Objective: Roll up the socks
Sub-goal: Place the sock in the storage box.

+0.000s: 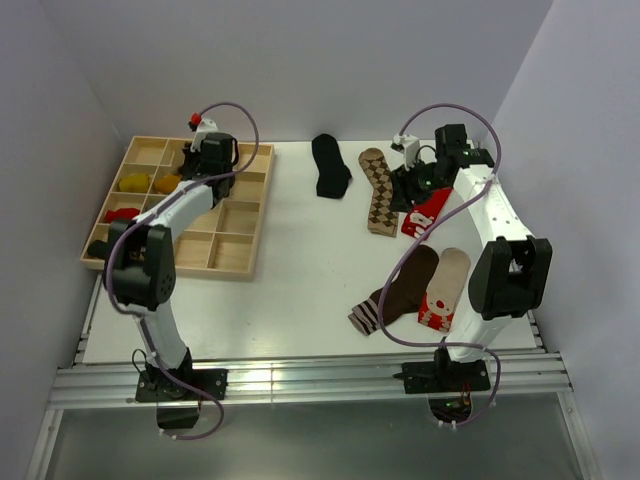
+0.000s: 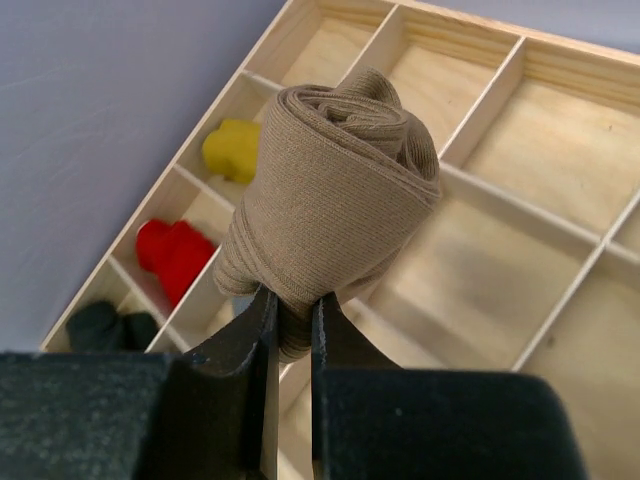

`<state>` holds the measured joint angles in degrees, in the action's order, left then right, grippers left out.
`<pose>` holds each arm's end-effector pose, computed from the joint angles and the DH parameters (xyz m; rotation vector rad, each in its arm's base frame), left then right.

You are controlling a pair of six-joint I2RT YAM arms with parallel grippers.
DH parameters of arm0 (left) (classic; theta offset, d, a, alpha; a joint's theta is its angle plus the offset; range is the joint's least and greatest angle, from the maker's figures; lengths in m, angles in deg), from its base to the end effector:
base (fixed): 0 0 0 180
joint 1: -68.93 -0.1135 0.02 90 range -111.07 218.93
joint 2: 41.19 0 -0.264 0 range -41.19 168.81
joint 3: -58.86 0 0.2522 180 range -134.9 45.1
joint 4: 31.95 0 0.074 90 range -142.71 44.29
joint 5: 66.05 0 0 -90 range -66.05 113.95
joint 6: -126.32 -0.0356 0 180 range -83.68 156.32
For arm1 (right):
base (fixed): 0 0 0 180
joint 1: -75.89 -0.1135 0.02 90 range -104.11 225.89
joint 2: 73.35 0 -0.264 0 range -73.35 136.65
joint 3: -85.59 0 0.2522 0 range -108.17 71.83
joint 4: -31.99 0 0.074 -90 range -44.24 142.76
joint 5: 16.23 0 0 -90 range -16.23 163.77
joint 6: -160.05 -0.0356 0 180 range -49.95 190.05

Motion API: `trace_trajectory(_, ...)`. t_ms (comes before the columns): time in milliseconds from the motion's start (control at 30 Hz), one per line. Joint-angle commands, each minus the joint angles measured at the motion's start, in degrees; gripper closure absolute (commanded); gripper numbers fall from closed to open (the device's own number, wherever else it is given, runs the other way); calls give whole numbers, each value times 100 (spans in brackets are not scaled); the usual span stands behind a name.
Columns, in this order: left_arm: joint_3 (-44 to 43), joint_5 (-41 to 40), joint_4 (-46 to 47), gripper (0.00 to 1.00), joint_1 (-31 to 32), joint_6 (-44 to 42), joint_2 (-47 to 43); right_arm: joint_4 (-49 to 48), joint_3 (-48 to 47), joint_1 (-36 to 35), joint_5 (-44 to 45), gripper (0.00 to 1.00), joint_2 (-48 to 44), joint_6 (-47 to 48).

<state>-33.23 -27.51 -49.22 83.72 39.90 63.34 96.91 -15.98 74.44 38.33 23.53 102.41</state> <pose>0.4094 -0.0793 0.2671 -0.3398 1.9210 0.7196 0.3535 0.0296 0.3068 -0.9028 2.2617 0.5754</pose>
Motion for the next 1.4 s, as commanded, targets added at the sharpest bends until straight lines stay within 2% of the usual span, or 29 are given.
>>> trace_trajectory(0,-840,-6,368,100,-72,-243,627,-229,-70,31,107,39,-345,-90)
trace_trajectory(233,-1817,224,-492,100,-81,161,1807,-273,53,40,169,39,-310,-98)
trace_trajectory(533,-1484,532,-774,100,15,556,2133,-343,256,40,222,40,-205,-45)
trace_trajectory(767,-1747,1550,-1598,100,33,828,2326,-343,308,40,266,40,-152,-1)
trace_trajectory(900,-2107,2472,-2171,100,-46,996,2449,-299,335,40,266,40,-108,42)
trace_trajectory(1300,-3021,3608,-3226,97,-643,1470,2695,-247,396,40,257,40,-55,69)
trace_trajectory(1367,-3153,3661,-3375,93,-758,1514,2809,-246,405,40,239,40,-38,78)
